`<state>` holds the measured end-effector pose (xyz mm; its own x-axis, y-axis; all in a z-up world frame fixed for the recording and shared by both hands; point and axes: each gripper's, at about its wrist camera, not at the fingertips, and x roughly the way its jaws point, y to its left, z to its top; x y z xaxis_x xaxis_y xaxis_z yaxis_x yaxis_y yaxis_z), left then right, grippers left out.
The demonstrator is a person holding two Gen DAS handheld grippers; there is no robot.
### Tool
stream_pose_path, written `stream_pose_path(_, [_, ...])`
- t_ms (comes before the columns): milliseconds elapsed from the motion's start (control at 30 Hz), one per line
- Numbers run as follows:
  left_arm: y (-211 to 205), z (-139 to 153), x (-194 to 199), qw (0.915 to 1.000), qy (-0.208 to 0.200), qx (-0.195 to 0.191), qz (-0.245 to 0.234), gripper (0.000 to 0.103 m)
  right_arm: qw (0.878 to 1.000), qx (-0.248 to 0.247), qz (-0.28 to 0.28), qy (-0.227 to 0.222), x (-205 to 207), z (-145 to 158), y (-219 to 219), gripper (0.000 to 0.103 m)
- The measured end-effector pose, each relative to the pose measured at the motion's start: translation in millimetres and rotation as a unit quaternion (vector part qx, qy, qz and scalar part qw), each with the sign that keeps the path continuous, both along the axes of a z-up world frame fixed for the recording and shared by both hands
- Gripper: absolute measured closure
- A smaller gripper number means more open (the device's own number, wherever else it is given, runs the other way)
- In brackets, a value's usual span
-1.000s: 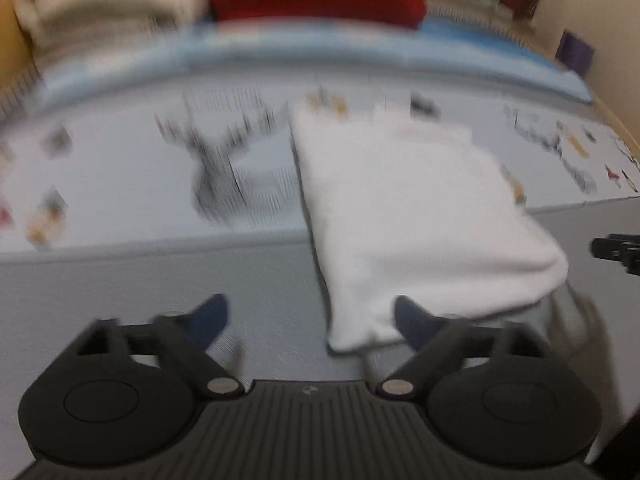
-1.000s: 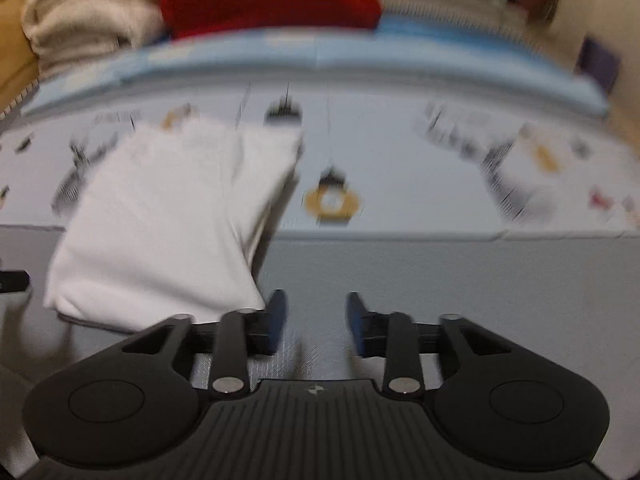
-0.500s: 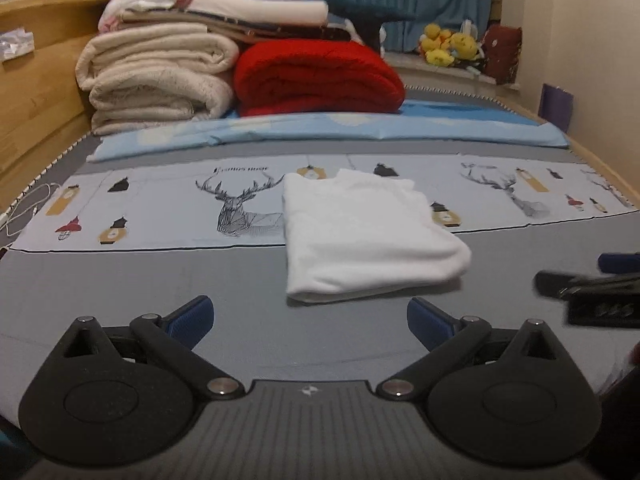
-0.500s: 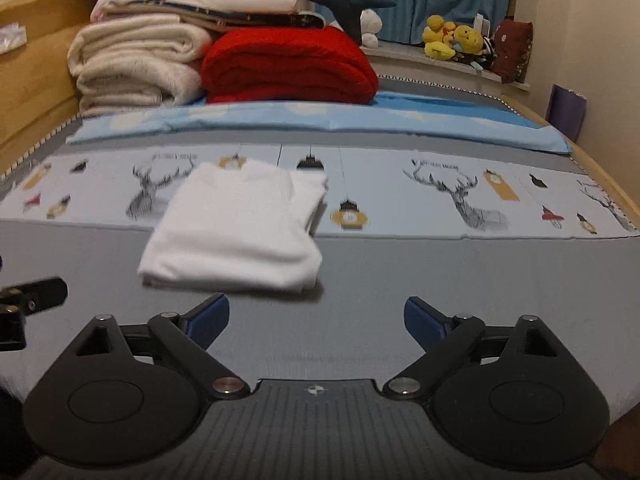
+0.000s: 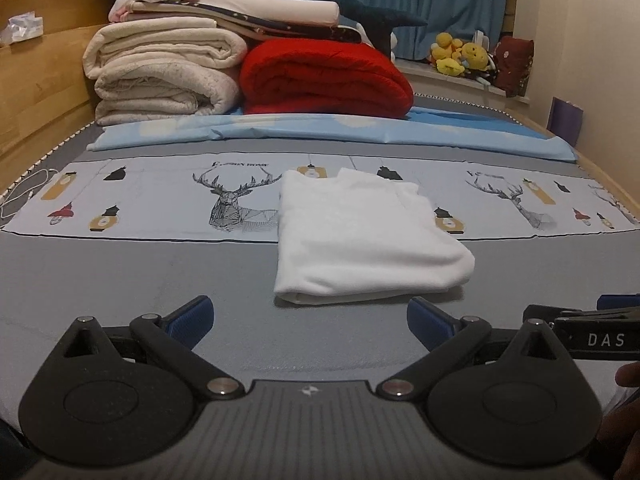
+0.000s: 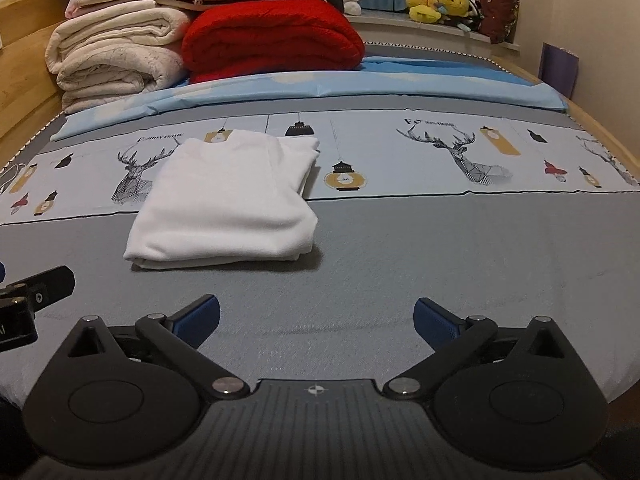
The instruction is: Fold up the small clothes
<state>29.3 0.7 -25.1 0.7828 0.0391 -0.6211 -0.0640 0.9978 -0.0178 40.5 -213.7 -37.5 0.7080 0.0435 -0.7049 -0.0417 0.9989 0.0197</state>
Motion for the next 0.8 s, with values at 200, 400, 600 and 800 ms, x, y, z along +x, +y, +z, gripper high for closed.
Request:
stream_pose_path(200, [-1.7, -1.7, 4.0, 1.0000, -0.003, -0.006, -0.004, 0.000, 1.000, -0.007, 0.001, -0.013, 0.8, 1.0, 0.2, 0.001])
stream_pose_path(400, [-1.9, -4.0, 7.1, 1.0000, -0.004, -0.003, -0.004, 0.000, 0.999, -0.018, 0.008, -0.028, 0.1, 3.3, 1.0, 0.001])
stream_pose_path(600, [-1.7, -3.9, 7.0, 1.0000, -0.006, -0.001, -0.005, 0.000, 0.999, -0.015, 0.004, -0.032, -0.2, 4.8, -0.1, 0.001])
stream_pose_path(800, [-1.8, -4.3, 5.8, 0.9999, -0.011, 0.003, -0.008, 0.000, 0.999, -0.016, 0.008, -0.034, -1.4, 5.5, 1.7, 0.001])
